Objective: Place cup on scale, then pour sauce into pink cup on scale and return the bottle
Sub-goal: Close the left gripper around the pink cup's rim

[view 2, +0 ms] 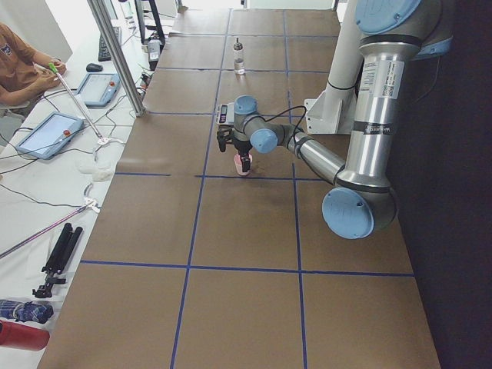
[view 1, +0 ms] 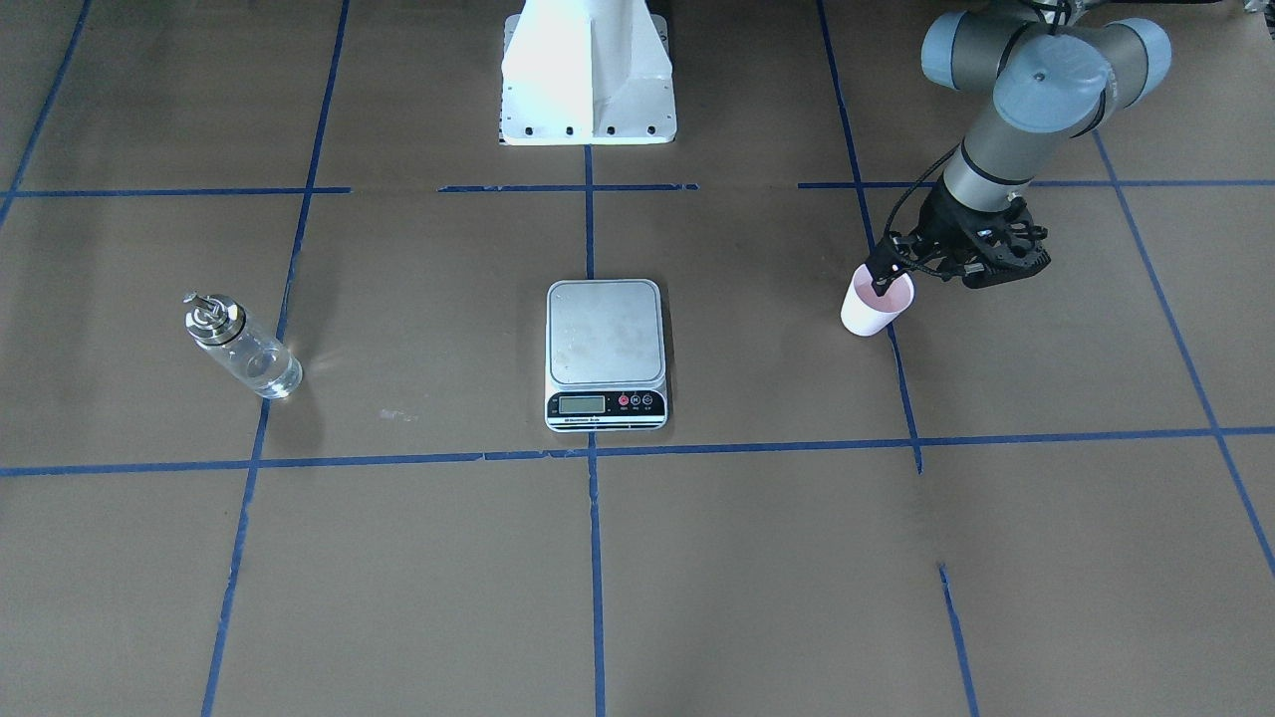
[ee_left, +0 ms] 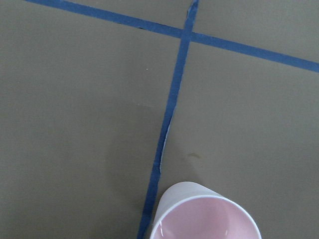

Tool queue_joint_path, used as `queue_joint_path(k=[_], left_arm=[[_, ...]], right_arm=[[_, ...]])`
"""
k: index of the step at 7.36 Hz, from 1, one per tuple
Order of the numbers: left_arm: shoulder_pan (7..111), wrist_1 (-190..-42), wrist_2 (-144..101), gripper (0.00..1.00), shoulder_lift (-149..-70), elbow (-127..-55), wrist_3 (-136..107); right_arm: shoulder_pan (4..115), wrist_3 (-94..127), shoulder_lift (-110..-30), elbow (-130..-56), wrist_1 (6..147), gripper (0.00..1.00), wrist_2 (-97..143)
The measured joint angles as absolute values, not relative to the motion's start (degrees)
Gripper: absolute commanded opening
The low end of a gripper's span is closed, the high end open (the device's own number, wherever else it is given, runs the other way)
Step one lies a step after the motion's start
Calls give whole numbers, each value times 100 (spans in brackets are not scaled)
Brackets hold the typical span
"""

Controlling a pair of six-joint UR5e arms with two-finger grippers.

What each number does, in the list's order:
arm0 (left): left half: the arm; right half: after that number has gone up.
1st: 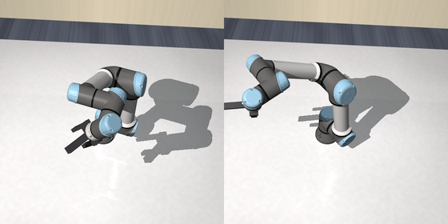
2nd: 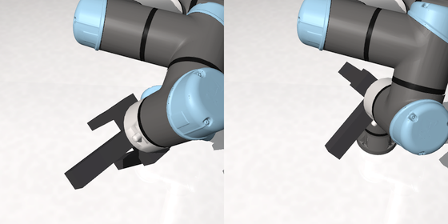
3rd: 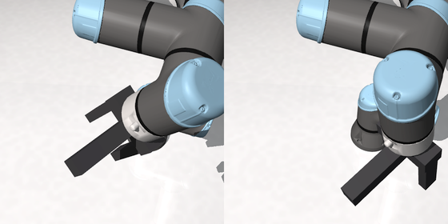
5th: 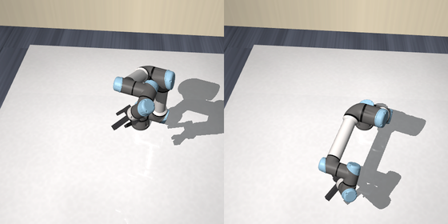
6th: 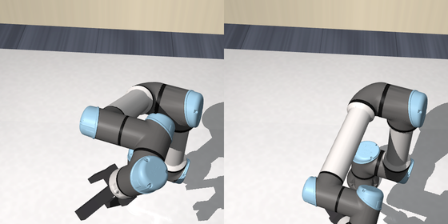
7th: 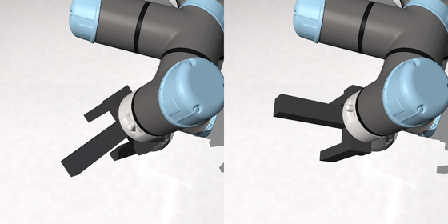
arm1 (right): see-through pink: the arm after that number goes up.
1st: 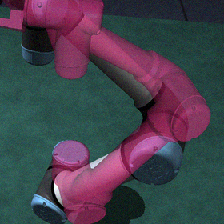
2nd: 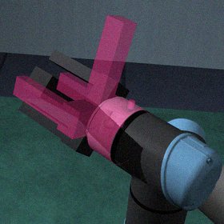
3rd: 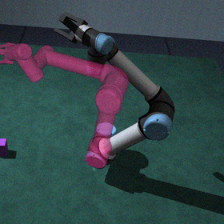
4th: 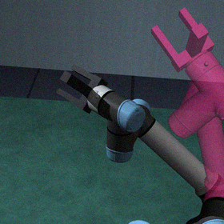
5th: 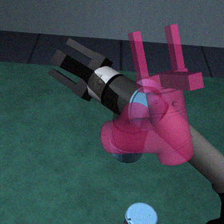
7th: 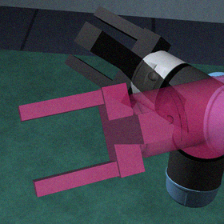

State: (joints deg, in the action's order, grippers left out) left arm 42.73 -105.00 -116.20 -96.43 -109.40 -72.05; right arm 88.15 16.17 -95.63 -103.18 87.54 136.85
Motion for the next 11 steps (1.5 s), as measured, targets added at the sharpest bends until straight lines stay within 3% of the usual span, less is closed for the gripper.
queue_joint_path(k=[2, 4, 5, 8, 9, 11], left_arm=[[4263, -10622, -11612, 99, -9603, -10835, -7205], [4180, -10649, -11611, 92, -9603, -10782, -7207], [4148, -10651, -11610, 79, -9605, -10775, -7207], [4124, -10652, -11610, 14, -9606, -10782, -7220], [4123, -10652, -11606, 0, -9606, -10783, -7237], [4116, -10647, -11538, 0, -9610, -10783, -7264]], right_arm=[[8815, 1617, -9562, -10318, 8754, 100, 13685], [8815, 1617, -9552, -10319, 8754, 100, 13685], [8815, 1617, -9542, -10318, 8754, 100, 13685], [8815, 1617, -9528, -10326, 8754, 100, 13685], [8815, 1617, -9528, -10326, 8754, 100, 13685], [8815, 1617, -9527, -10327, 8754, 100, 13685]])
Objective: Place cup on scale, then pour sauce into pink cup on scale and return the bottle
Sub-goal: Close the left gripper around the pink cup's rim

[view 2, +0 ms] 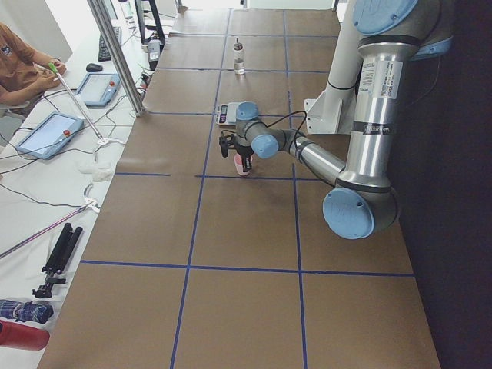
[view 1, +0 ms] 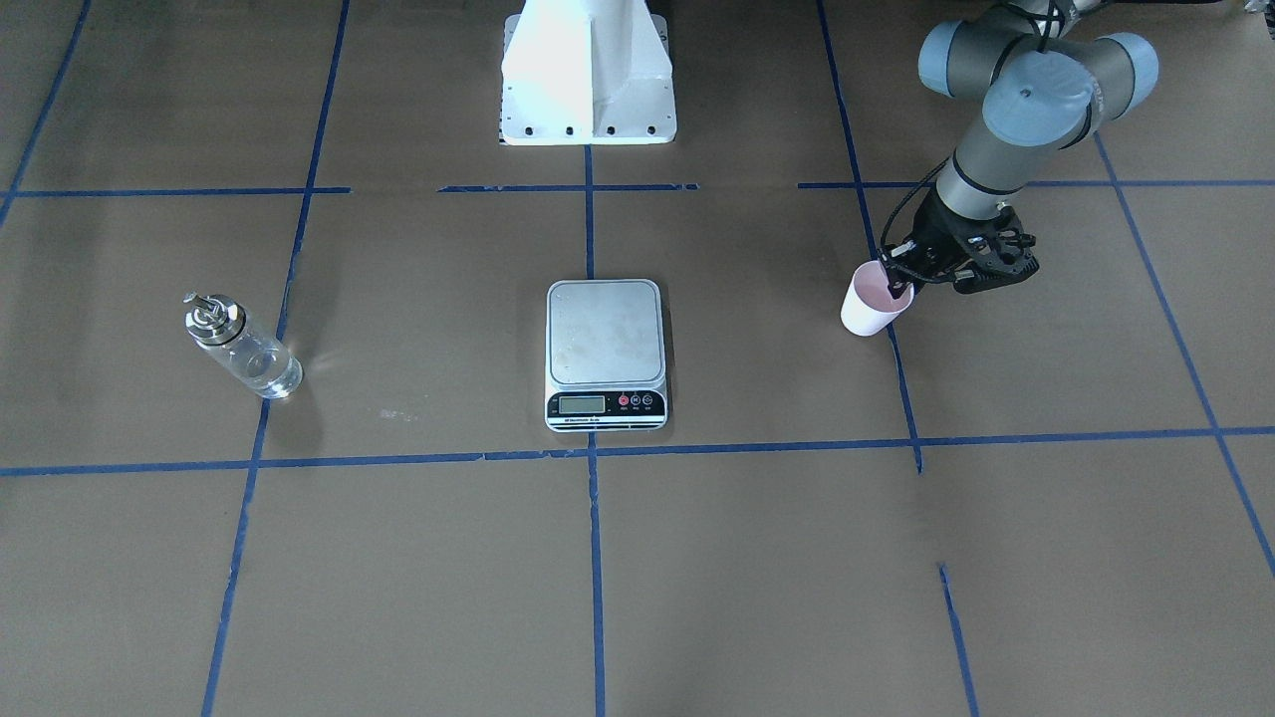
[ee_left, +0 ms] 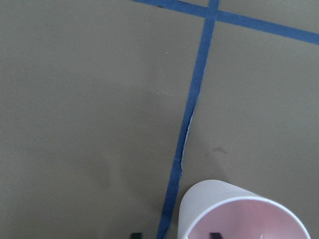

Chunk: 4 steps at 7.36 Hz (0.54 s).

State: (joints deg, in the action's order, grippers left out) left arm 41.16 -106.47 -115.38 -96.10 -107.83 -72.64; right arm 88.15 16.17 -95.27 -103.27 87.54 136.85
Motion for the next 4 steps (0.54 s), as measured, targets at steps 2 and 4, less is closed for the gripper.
queue_joint_path(k=[2, 4], left_arm=[[4123, -10600, -11537, 0, -9565, -11005, -7282], [4139, -10108, -11568, 0, -9588, -11583, -7277]], right_arm=[[8815, 1617, -9527, -10333, 8754, 100, 13687], [8815, 1641, -9531, -10379, 8754, 100, 13702]])
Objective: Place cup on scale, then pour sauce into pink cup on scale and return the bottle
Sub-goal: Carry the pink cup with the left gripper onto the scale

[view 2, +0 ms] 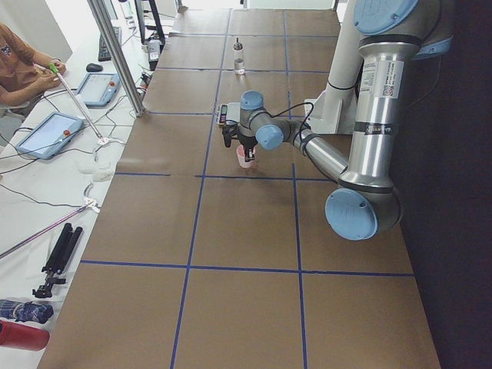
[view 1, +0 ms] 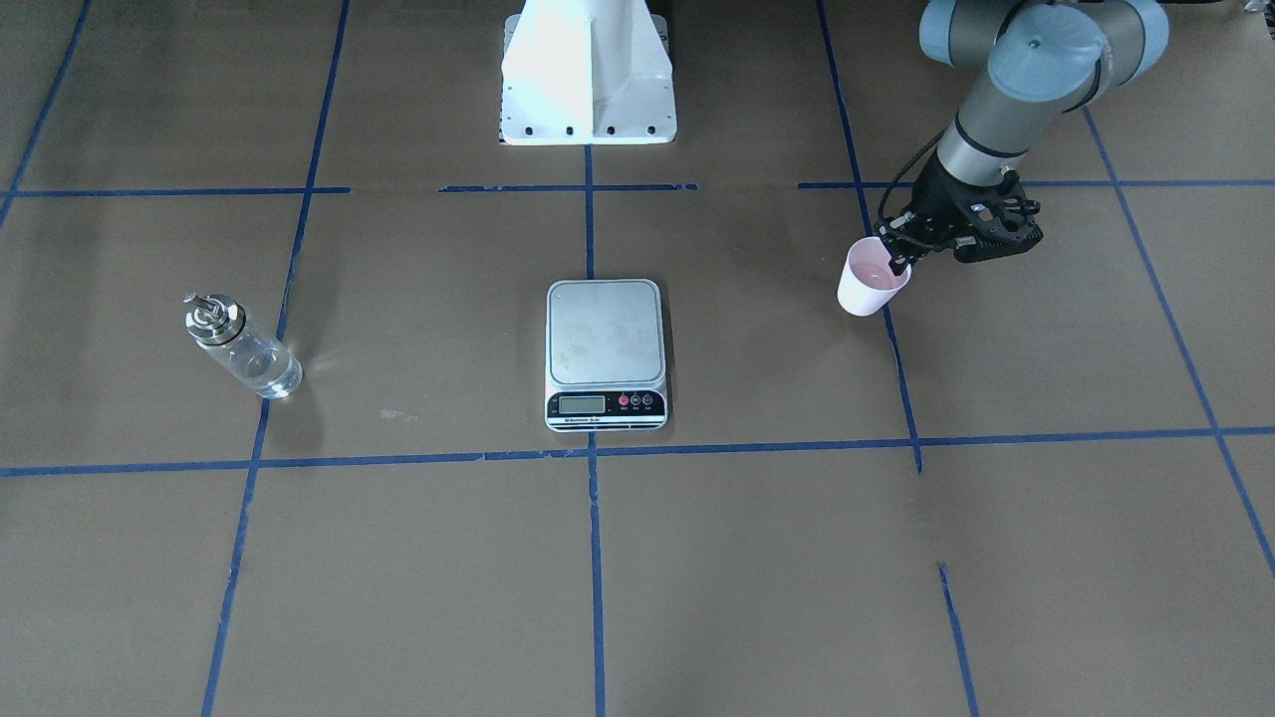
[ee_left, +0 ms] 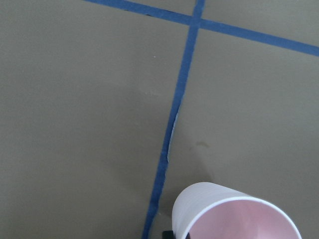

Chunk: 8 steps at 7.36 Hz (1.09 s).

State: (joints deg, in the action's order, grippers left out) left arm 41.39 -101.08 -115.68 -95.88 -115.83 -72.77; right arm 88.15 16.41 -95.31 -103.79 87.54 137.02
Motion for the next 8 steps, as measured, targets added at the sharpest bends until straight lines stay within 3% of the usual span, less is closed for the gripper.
queue_joint_path(k=[1, 4, 8], left_arm=[[4147, -9687, -11570, 0, -9832, -11759, -7292], [4143, -7643, -11549, 0, -11539, -11808, -7464], [3950, -8175, -11563, 0, -12961, -10444, -8631]], right_arm=[[8818, 1698, -9554, -10420, 8752, 100, 13710], [8824, 1759, -9750, -10449, 8242, 100, 13716], [8757, 1816, -9771, -10515, 8012, 100, 13744]])
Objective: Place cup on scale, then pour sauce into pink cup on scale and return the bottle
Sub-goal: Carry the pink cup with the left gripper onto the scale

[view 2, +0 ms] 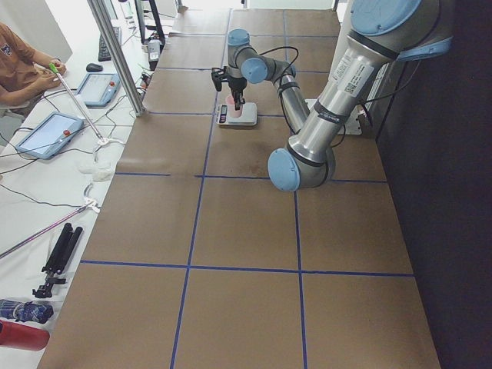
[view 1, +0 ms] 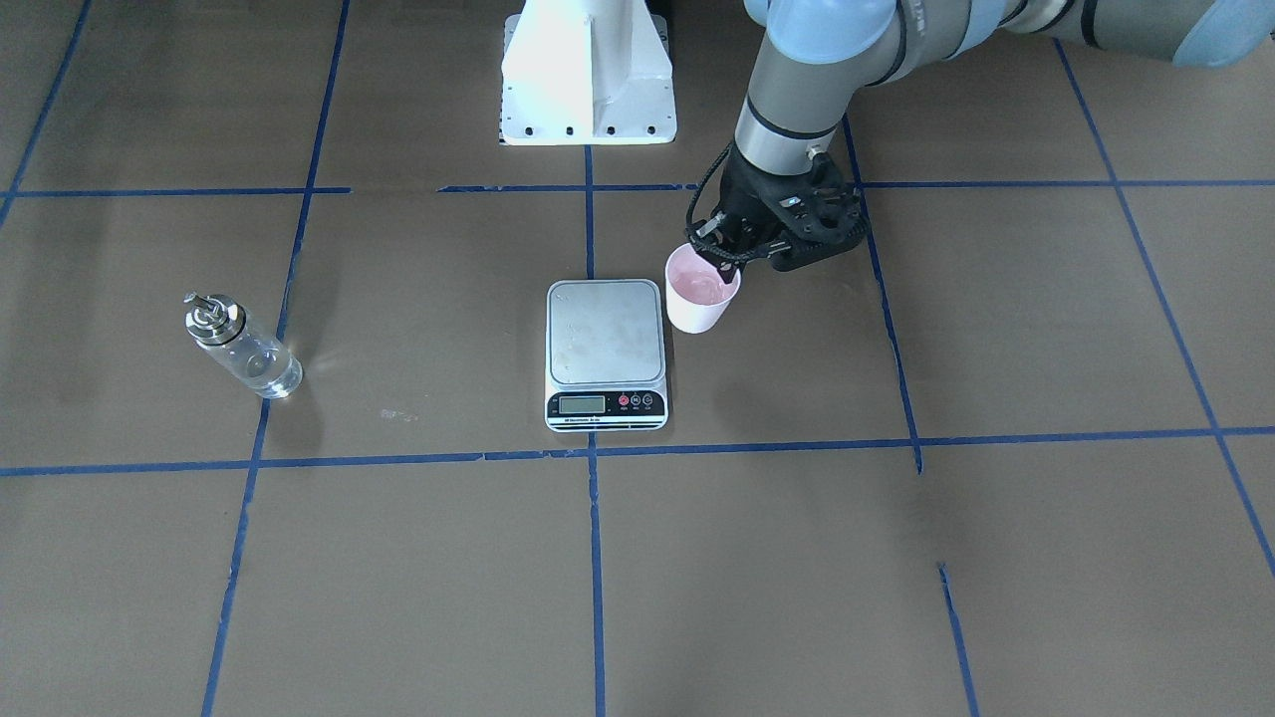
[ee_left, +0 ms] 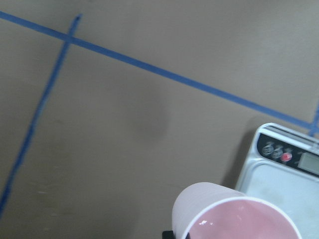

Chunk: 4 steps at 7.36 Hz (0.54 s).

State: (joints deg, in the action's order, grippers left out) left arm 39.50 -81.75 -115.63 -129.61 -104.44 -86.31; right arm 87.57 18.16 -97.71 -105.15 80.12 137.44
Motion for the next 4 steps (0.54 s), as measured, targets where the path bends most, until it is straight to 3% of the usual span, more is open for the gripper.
queue_joint_path(k=[4], left_arm=[[3423, -8620, -11344, 0, -13522, -9579, -9306]], right_arm=[[8711, 1828, -9783, -10520, 8030, 100, 13753]])
